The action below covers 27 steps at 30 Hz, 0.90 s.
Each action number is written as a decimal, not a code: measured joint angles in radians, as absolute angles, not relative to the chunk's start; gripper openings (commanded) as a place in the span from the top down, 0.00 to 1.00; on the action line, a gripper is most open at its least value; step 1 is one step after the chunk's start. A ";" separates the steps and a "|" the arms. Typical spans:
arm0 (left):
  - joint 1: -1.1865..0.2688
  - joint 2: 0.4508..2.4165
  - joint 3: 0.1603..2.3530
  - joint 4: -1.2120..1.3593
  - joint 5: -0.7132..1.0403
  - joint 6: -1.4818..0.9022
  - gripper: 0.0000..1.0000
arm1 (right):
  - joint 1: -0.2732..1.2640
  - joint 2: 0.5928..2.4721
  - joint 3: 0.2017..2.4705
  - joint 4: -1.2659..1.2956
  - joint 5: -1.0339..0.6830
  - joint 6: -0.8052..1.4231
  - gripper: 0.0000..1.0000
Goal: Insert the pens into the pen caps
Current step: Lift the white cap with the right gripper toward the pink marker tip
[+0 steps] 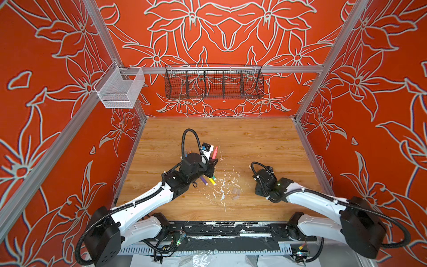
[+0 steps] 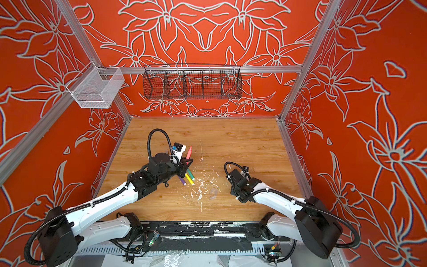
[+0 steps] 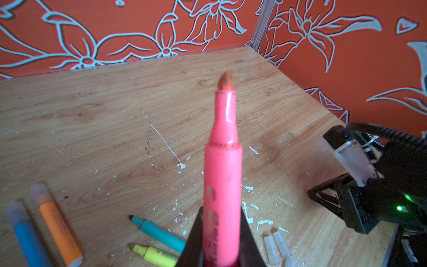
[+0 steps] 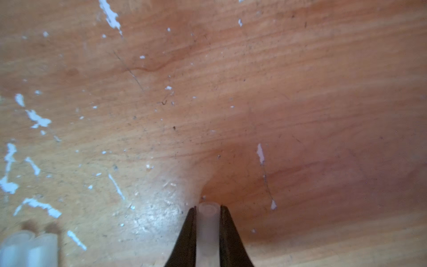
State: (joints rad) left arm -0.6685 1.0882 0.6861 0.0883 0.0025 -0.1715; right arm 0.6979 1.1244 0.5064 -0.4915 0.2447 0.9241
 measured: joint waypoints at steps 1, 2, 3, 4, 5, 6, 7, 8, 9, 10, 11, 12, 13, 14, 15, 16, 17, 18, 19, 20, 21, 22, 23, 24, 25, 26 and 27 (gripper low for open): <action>-0.669 1.087 0.686 0.088 0.008 -0.171 1.00 | 0.698 1.092 0.508 -0.496 0.245 0.923 0.92; -0.669 1.087 0.686 0.088 0.015 -0.171 1.00 | 0.698 1.060 0.508 -0.499 0.245 0.921 0.92; -0.669 1.086 0.686 0.089 0.021 -0.171 1.00 | 0.698 1.025 0.511 -0.502 0.245 0.918 0.92; -0.669 1.086 0.686 0.089 0.027 -0.171 1.00 | 0.698 0.996 0.517 -0.508 0.244 0.913 0.92; -0.669 1.086 0.686 0.090 0.032 -0.171 1.00 | 0.698 0.971 0.530 -0.516 0.244 0.907 0.92; -0.669 1.085 0.686 0.091 0.038 -0.171 1.00 | 0.698 0.949 0.548 -0.520 0.243 0.897 0.93; -0.669 1.085 0.686 0.091 0.044 -0.171 1.00 | 0.698 0.928 0.574 -0.522 0.242 0.886 0.94; -0.669 1.085 0.686 0.091 0.048 -0.171 1.00 | 0.698 0.914 0.599 -0.522 0.238 0.874 0.94; -0.669 1.085 0.686 0.091 0.052 -0.171 1.00 | 0.698 0.902 0.632 -0.515 0.234 0.862 0.95; -0.669 1.085 0.686 0.091 0.055 -0.171 1.00 | 0.698 0.894 0.670 -0.508 0.224 0.846 0.96; -0.669 1.085 0.686 0.091 0.057 -0.171 1.00 | 0.698 0.891 0.702 -0.500 0.218 0.835 0.96; -0.669 1.085 0.686 0.091 0.062 -0.171 1.00 | 0.698 0.891 0.741 -0.484 0.207 0.818 0.96; -0.669 1.085 0.686 0.091 0.067 -0.171 1.00 | 0.698 0.894 0.780 -0.465 0.196 0.802 0.97; -0.669 1.085 0.686 0.091 0.073 -0.171 1.00 | 0.698 0.896 0.809 -0.443 0.184 0.789 0.97; -0.669 1.084 0.686 0.091 0.080 -0.171 1.00 | 0.698 0.899 0.836 -0.416 0.170 0.774 0.97; -0.669 1.084 0.686 0.092 0.089 -0.171 1.00 | 0.698 0.902 0.859 -0.381 0.151 0.759 0.97; -0.669 1.084 0.686 0.092 0.097 -0.172 1.00 | 0.698 0.903 0.869 -0.347 0.138 0.747 0.97; -0.669 1.084 0.686 0.092 0.107 -0.172 1.00 | 0.698 0.902 0.872 -0.298 0.121 0.735 0.97; -0.669 1.085 0.686 0.093 0.120 -0.172 1.00 | 0.698 0.900 0.871 -0.256 0.104 0.726 0.97; -0.669 1.085 0.686 0.093 0.132 -0.172 1.00 | 0.698 0.898 0.859 -0.206 0.089 0.717 0.97; -0.669 1.085 0.686 0.096 0.146 -0.172 1.00 | 0.698 0.891 0.835 -0.138 0.078 0.711 0.97; -0.669 1.087 0.686 0.099 0.161 -0.172 1.00 | 0.698 0.880 0.800 -0.074 0.068 0.710 0.98; -0.669 1.089 0.686 0.103 0.173 -0.173 1.00 | 0.698 0.871 0.767 -0.028 0.061 0.709 0.98; -0.669 1.093 0.686 0.110 0.189 -0.173 1.00 | 0.698 0.863 0.734 0.012 0.052 0.709 0.99; -0.669 1.100 0.686 0.116 0.206 -0.174 1.00 | 0.698 0.860 0.711 0.035 0.042 0.706 0.99; -0.669 1.106 0.686 0.121 0.221 -0.176 1.00 | 0.698 0.857 0.696 0.051 0.036 0.706 0.99; -0.672 1.117 0.686 0.124 0.238 -0.176 1.00 | 0.698 0.853 0.682 0.067 0.033 0.706 0.99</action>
